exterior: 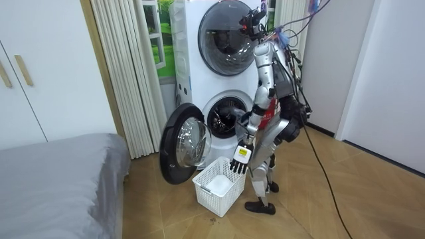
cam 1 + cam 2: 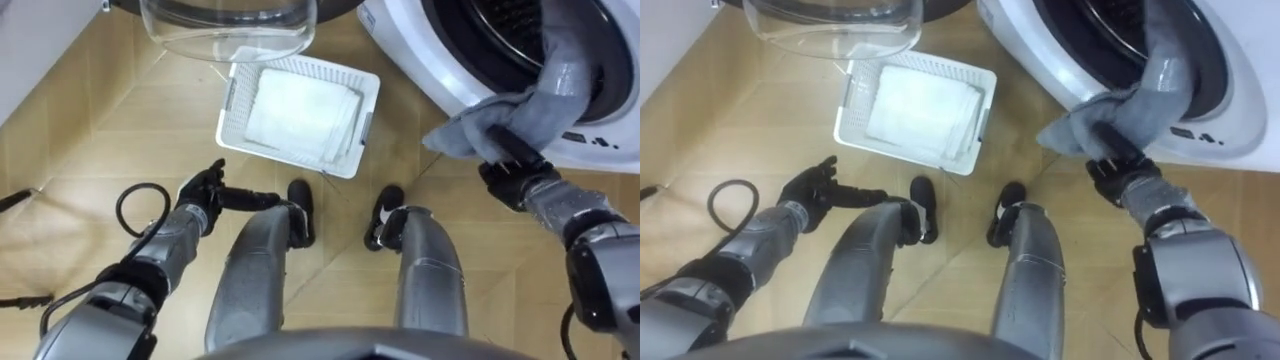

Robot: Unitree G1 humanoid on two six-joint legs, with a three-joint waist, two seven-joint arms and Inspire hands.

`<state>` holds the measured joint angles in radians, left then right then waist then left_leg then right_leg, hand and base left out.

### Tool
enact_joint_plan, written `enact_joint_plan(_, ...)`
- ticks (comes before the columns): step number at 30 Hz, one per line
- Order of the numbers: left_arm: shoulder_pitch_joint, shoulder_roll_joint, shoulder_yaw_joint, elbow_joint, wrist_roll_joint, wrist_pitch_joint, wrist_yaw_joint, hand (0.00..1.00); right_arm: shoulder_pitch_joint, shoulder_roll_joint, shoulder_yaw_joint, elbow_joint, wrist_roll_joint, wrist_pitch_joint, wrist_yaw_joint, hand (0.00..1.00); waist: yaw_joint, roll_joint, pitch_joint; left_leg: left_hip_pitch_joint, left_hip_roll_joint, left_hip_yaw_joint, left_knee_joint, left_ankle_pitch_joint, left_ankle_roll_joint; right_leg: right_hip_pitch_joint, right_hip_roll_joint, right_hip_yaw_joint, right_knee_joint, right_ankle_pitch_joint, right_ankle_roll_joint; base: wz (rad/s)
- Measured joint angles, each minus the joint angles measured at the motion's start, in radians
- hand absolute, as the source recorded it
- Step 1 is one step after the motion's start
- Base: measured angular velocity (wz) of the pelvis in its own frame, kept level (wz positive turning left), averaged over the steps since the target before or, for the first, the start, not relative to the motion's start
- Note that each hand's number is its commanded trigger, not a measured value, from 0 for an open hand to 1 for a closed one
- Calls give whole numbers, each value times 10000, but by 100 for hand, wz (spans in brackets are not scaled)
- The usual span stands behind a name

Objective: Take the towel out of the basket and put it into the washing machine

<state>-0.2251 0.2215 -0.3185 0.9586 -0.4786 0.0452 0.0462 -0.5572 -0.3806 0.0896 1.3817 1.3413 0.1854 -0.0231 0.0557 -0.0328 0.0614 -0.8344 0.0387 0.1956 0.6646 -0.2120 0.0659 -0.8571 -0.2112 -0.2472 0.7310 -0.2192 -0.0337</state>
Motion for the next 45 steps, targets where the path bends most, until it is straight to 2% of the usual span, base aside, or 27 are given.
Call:
enact_joint_plan(2,249,103,13,-443,18,7,286,0,-171,-277,-188,-789,574,246,-195,100,-121,-168,-14,-14,-1,46,84,-13,22,-24,-7,53,58,0,1,-2)
enact_joint_plan(4,626,322,33,-983,38,-10,367,0,-525,-477,-536,-1123,1181,256,-256,100,-253,-346,-28,0,3,95,140,-34,49,-50,-5,108,160,-12,16,-4)
enact_joint_plan(6,816,355,58,-1236,104,-16,445,0,-934,-863,-886,-1052,1646,337,-315,100,-275,-479,-98,25,10,118,196,-36,53,-41,4,134,174,-10,16,-2)
enact_joint_plan(7,902,340,49,-1330,128,-24,539,0,-1033,-829,-1141,-931,2029,474,-408,100,-263,-512,-101,57,7,119,220,-36,55,3,12,142,185,-11,25,4)
enact_joint_plan(8,966,342,47,-1420,135,-26,569,0,-1040,-830,-1150,-934,2035,475,-422,10,-269,-524,-99,56,6,119,219,-38,59,7,10,150,208,-20,40,6)
enact_joint_plan(9,1087,344,53,-1569,152,-27,637,0,-1089,-831,-1236,-936,2043,477,-523,0,-287,-551,-87,43,6,124,263,-56,89,-16,-15,196,304,-54,72,8)
enact_joint_plan(11,1226,329,48,-1789,161,-29,740,0,-1187,-831,-1573,-952,2039,544,-867,0,-354,-553,-89,41,-13,113,370,-88,137,-20,-160,146,453,-114,78,9)
enact_joint_plan(14,1335,307,66,-1793,166,-41,817,0,-1221,-828,-1942,-952,2039,581,-1264,0,-381,-550,-90,71,-56,115,453,-118,181,34,-221,146,539,-148,115,7)
enact_joint_plan(15,1366,271,108,-1793,197,-56,816,0,-1266,-828,-2163,-952,2039,579,-1439,0,-441,-549,-90,99,-146,115,454,-115,207,36,-340,144,634,-177,161,12)
enact_joint_plan(17,1386,174,286,-1792,251,-76,810,0,-1318,-828,-2414,-952,2033,579,-1681,0,-480,-544,-90,144,-200,153,480,-152,277,34,-383,245,710,-236,244,5)
enact_joint_plan(21,1437,-141,752,-1788,404,-146,812,0,-1472,-830,-2836,-953,2030,541,-2416,0,-644,-535,-86,185,-409,180,486,-190,420,28,-667,254,892,-367,391,9)
enact_joint_plan(26,1402,-262,861,-1761,666,-204,803,0,-1592,-830,-3043,-953,2031,414,-2951,0,-793,-500,-76,167,-449,210,543,-262,527,45,-689,313,891,-423,513,3)
enact_joint_plan(30,1183,-292,834,-1424,1431,-208,780,0,-1593,-829,-3070,-953,2036,122,-3201,0,-733,-329,-65,252,-449,217,568,-313,573,154,-695,300,851,-415,566,0)
enact_joint_plan(33,1153,-294,837,-1099,1679,-199,648,0,-1572,-830,-3070,-951,1996,-98,-3352,0,-628,-83,-62,484,-438,210,517,-343,581,412,-667,265,754,-422,595,-2)
enact_joint_plan(35,1167,-284,845,-914,1665,-203,492,0,-1386,-830,-3072,-950,1989,-357,-3246,0,-455,110,-64,688,-377,204,416,-352,571,661,-565,222,546,-387,646,-10)
enact_joint_plan(36,1111,-279,854,-677,1666,-204,415,0,-1184,-829,-3067,-961,2025,-530,-3045,0,-260,191,-55,903,-354,222,265,-338,547,859,-493,235,358,-354,688,-11)
enact_joint_plan(39,1150,-274,1170,-41,1678,-221,95,0,-414,-800,-3066,-1062,2031,-848,-2394,0,136,317,-65,1502,-289,205,-293,-246,431,1505,-273,162,-320,-153,657,-11)
enact_joint_plan(41,1409,-171,1255,222,1793,-232,-24,0,479,-481,-3069,-1094,1937,-1180,-1741,0,219,476,-138,2136,-221,22,-805,-187,338,2353,-48,-113,-1091,-3,631,3)
enact_joint_plan(44,1725,-30,1319,577,1851,-247,-149,0,1401,-40,-3017,-1200,1726,-1476,-1214,0,177,507,-165,2775,-212,-83,-1256,-140,236,3091,88,-314,-1712,99,660,2)
enact_joint_plan(45,1843,-2,1341,649,1882,-254,-174,0,1830,204,-2930,-1176,1201,-1712,-994,0,159,505,-186,3091,-189,-109,-1481,-126,194,3462,185,-362,-2015,118,686,4)
